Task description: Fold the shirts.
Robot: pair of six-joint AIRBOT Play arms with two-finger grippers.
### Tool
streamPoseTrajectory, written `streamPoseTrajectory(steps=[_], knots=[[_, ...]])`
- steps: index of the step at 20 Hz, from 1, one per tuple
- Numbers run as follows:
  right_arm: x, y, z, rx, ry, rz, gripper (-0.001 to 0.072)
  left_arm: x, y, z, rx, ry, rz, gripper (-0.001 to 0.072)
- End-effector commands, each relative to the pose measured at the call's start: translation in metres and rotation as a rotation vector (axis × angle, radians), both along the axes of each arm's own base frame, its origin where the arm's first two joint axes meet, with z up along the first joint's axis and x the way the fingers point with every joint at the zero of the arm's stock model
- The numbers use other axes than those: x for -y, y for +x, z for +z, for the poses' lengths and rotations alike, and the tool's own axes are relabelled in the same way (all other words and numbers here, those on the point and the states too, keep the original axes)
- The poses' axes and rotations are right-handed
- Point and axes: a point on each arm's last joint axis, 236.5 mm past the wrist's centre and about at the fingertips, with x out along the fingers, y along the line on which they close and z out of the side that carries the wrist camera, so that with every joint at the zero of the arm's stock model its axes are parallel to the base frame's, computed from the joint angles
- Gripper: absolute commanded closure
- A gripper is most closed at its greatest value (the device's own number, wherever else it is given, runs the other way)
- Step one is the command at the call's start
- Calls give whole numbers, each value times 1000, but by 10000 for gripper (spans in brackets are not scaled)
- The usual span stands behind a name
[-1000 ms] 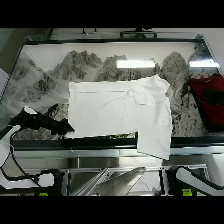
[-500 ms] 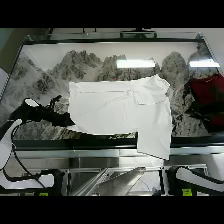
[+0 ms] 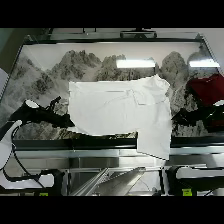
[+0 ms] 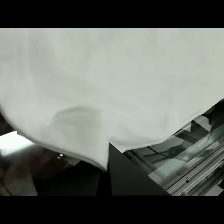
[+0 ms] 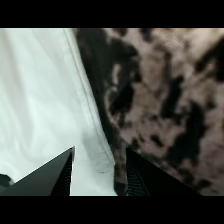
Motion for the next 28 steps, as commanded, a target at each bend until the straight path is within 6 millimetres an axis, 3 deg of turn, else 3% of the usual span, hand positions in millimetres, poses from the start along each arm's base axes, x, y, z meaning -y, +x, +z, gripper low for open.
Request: streamPoseTrajectory(steps=[1, 8, 12, 13, 14, 16, 18, 19, 21, 23, 25, 28], knots=[[-7, -1, -15, -14, 43, 11, 341, 0, -1, -2, -4, 2, 6, 690], [-29, 9, -20, 9, 127, 28, 344, -2, 2, -3, 9, 10, 16, 690], [-31, 10, -19, 13, 129, 34, 349, -2, 3, -4, 11, 11, 16, 690], [-32, 9, -19, 11, 132, 37, 431, -2, 3, -4, 11, 10, 16, 690], [-33, 7, -18, 5, 141, 42, 645, -2, 3, -3, 11, 10, 17, 689], [-40, 2, -11, -11, 181, 57, 683, -1, 5, -1, 16, 5, 17, 688], [-58, 9, 13, 13, 299, 34, 684, 11, 17, 20, 54, -70, 2, 688], [-68, 20, 35, 67, 376, 21, 684, 23, 24, 41, 86, -146, -17, 688], [-80, 48, 103, 260, 520, 27, 684, 40, 40, 94, 184, -269, -51, 689], [-83, 69, 197, 538, 607, 62, 684, 51, 52, 161, 353, -345, -107, 688], [-85, 70, 300, 858, 594, 117, 684, 64, 46, 251, 583, -449, -208, 688], [-94, 26, 449, 1339, 422, 186, 684, 72, 3, 414, 1037, -646, -316, 688]])
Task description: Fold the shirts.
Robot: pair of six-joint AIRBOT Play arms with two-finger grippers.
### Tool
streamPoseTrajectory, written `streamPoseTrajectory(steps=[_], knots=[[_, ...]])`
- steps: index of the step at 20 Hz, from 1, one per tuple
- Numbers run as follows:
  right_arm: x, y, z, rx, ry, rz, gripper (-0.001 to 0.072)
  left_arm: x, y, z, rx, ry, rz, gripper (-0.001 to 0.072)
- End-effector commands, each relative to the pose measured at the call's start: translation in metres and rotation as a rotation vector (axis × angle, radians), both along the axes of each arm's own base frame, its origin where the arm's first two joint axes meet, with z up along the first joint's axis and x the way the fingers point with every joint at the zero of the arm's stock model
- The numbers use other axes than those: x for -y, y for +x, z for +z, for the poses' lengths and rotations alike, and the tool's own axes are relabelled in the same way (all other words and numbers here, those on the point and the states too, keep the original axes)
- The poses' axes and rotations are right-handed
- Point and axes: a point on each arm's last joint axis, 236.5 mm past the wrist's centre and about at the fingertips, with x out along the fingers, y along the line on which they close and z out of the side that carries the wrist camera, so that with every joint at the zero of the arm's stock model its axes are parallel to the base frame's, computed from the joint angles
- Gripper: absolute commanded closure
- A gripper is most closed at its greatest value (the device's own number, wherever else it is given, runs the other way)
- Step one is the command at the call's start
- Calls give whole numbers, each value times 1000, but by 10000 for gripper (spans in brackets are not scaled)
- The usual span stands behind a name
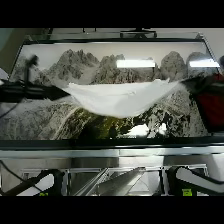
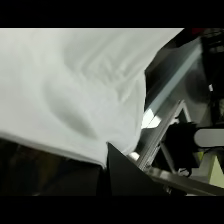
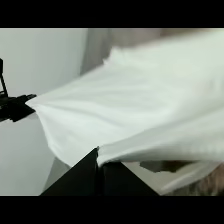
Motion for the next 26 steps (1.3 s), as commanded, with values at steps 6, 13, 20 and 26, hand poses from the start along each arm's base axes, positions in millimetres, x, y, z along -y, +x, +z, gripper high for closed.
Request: streamPoseTrajectory(steps=[6, 13, 20, 26], knots=[[-36, -148, 316, 1146, -430, -607, 684, -12, -160, 316, 1040, -215, 43, 686], [-6, -122, 293, 1021, -484, -661, 685, -111, -79, 280, 816, -225, 429, 685], [1, 57, 79, 434, -274, -340, 684, -87, 94, 56, 225, -317, 280, 685], [8, 169, -155, -35, -229, -376, 684, -84, 191, -159, -170, -254, 268, 692]])
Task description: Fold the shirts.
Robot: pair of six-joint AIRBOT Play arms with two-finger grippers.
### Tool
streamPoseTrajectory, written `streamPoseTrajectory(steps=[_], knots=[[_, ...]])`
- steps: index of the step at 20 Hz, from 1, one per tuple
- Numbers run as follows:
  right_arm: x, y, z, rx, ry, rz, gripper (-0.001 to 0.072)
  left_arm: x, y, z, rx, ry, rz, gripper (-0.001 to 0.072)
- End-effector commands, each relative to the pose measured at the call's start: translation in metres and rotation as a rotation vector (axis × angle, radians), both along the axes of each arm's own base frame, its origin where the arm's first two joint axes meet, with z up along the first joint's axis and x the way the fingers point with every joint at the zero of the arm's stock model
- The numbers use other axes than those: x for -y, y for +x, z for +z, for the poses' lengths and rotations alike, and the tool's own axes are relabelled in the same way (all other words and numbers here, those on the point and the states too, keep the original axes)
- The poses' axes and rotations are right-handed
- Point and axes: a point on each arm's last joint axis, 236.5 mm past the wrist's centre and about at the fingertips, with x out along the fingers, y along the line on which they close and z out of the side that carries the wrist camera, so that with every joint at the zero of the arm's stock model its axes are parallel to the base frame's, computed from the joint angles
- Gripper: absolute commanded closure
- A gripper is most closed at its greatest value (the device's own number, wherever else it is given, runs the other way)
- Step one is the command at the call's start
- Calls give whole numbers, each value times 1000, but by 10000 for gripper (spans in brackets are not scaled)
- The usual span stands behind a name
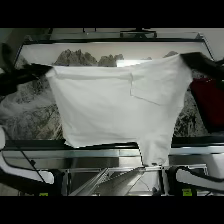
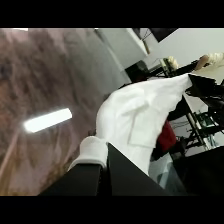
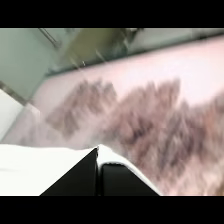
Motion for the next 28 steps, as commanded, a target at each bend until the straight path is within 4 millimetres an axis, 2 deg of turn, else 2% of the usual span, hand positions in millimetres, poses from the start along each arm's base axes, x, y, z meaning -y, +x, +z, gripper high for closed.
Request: streamPoseTrajectory(steps=[1, 3, 4, 8, 11, 13, 14, 18, 20, 23, 26, 28], knots=[[-2, 45, -145, -255, 85, -57, 685, 6, 43, -121, -213, -7, -23, 692], [4, 62, -179, -305, 161, -82, 685, -3, 67, -150, -273, -27, 17, 692], [10, 74, -186, -304, 189, -93, 685, -8, 80, -156, -277, -25, 44, 692], [18, 114, -178, -265, 268, -84, 685, -25, 117, -147, -240, -16, 131, 689], [19, 122, -154, -214, 278, -38, 685, -27, 122, -136, -210, -5, 139, 690], [20, 114, -144, -199, 282, 16, 685, -23, 114, -140, -221, 17, 106, 693], [23, 107, -145, -213, 281, 41, 686, -20, 109, -147, -231, 48, 80, 701], [36, 72, -197, -428, 154, 82, 686, -19, 88, -180, -288, 244, 39, 701], [36, 61, -209, -477, 113, 106, 687, -26, 72, -191, -319, 338, 15, 701], [37, 44, -217, -525, 83, 152, 687, -35, 57, -189, -352, 430, -13, 701], [41, 22, -249, -644, -43, 177, 686, -25, 58, -191, -344, 461, -27, 700], [37, 19, -257, -661, -86, 187, 687, -19, 58, -201, -342, 509, -36, 700]])
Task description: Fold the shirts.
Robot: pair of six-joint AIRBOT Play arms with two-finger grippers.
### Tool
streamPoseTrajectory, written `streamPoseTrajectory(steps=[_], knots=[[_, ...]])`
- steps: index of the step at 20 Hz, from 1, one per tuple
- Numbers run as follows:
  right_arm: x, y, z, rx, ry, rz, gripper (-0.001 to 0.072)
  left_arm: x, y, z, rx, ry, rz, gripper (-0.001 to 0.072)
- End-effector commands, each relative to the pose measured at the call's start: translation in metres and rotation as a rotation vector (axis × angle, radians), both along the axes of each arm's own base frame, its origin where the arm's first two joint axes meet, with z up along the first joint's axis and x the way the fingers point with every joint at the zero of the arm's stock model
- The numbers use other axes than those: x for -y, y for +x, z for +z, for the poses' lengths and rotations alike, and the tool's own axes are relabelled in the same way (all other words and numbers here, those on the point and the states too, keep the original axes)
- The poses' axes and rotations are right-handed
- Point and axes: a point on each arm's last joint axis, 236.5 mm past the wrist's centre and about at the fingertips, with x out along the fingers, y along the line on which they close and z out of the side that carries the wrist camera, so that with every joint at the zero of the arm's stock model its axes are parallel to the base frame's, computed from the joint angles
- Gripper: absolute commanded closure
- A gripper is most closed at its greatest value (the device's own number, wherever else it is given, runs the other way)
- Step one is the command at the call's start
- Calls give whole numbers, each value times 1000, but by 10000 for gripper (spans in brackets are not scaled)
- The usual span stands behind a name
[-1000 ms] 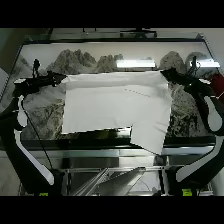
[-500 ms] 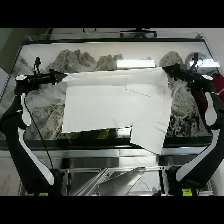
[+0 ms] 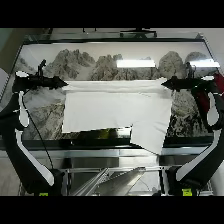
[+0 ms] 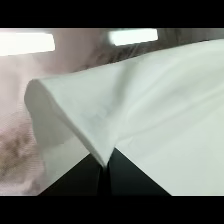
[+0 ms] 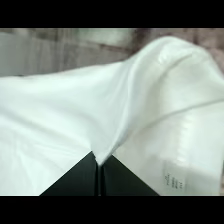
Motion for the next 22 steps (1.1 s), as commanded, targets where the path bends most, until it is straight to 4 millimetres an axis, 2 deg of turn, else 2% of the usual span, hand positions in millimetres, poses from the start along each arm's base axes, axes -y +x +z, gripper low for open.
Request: streamPoseTrajectory(steps=[1, 6, 7, 8, 9, 10, 13, 15, 17, 19, 22], knots=[[2, -15, -25, -71, -107, 50, 686, 3, -3, -18, -14, 117, -36, 700], [11, -13, -33, -104, -143, 7, 684, 11, -8, -23, -36, 140, -57, 698], [10, -15, -32, -107, -139, 13, 671, 12, -9, -22, -37, 139, -60, 656], [8, -16, -31, -110, -134, 21, 522, 14, -8, -19, -35, 131, -59, 505], [7, -18, -28, -118, -127, 25, 375, 15, -11, -15, -46, 120, -59, 436], [7, -21, -22, -119, -122, 32, 350, 14, -14, -9, -49, 118, -70, 436], [19, -29, 16, -106, -117, 17, 346, 3, -29, 26, -74, 106, -70, 436], [31, -38, 54, -66, -133, 13, 346, -11, -41, 54, -97, 96, -44, 436], [41, -51, 90, -37, -158, 8, 345, -29, -65, 68, -177, 108, -25, 437], [49, -73, 112, -67, -182, -8, 345, -40, -101, 61, -272, 159, -23, 438], [41, -120, 126, -121, -170, 0, 345, -46, -151, 33, -329, 211, 33, 438]])
